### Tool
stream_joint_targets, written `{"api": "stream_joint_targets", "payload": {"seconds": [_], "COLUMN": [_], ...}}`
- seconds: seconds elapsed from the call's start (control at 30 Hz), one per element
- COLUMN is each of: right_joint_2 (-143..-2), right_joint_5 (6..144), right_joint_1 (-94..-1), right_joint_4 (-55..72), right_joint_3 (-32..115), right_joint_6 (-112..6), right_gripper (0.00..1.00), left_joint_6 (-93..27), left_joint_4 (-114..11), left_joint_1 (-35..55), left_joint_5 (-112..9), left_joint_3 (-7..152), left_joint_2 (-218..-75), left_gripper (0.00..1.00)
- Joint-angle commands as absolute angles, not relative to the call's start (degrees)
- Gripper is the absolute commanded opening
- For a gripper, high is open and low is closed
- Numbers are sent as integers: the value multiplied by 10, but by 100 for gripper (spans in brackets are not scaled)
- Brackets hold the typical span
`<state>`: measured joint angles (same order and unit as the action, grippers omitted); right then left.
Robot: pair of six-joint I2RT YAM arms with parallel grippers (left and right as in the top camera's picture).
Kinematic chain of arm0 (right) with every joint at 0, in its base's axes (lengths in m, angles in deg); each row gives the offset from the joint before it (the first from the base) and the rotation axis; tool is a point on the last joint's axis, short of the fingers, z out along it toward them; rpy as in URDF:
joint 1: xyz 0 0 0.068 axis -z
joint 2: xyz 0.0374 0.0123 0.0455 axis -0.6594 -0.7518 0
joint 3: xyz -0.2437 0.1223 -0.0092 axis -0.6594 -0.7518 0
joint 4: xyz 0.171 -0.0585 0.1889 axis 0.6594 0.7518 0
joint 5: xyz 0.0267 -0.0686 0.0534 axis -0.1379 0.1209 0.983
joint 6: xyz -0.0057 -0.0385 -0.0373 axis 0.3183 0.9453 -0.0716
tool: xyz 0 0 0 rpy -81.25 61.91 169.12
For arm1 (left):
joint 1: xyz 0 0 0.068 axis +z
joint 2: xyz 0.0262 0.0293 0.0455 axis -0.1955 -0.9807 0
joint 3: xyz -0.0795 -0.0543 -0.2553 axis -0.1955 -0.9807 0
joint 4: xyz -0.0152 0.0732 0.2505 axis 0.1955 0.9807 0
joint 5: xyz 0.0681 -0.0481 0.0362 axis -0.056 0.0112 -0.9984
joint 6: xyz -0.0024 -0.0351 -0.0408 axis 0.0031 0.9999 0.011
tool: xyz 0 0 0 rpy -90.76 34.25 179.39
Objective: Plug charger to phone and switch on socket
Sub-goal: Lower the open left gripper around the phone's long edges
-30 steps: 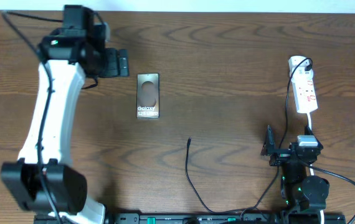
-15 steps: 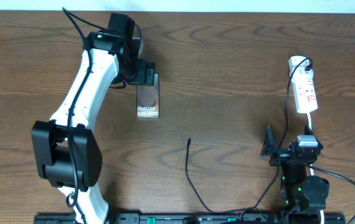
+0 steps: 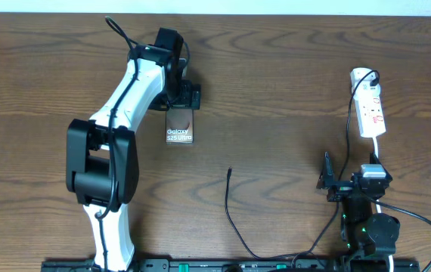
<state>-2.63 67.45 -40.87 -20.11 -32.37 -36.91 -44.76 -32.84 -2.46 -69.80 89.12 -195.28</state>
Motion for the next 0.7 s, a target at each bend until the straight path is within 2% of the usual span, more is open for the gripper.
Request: {"api": "stream_joint_targets", "payload": {"seconds": [0.0,0.67], "right_joint_2": [-23,-23], "right_joint_5": [678,678], "right_joint_1": [-414,-414], "right_joint_4": [-199,-199], "right_joint_3": [-325,-325], "right_joint_6": [-373,-373], "right_gripper": [99,99], "left_joint_6": [-415,-397], "left_joint_4": [-329,-352], "left_joint_1": [-27,-46], "left_joint_5": [-736,-751], "left_joint_3": [901,870], "left_joint_2": [-1959,-1959], "left_gripper": [98,98]}}
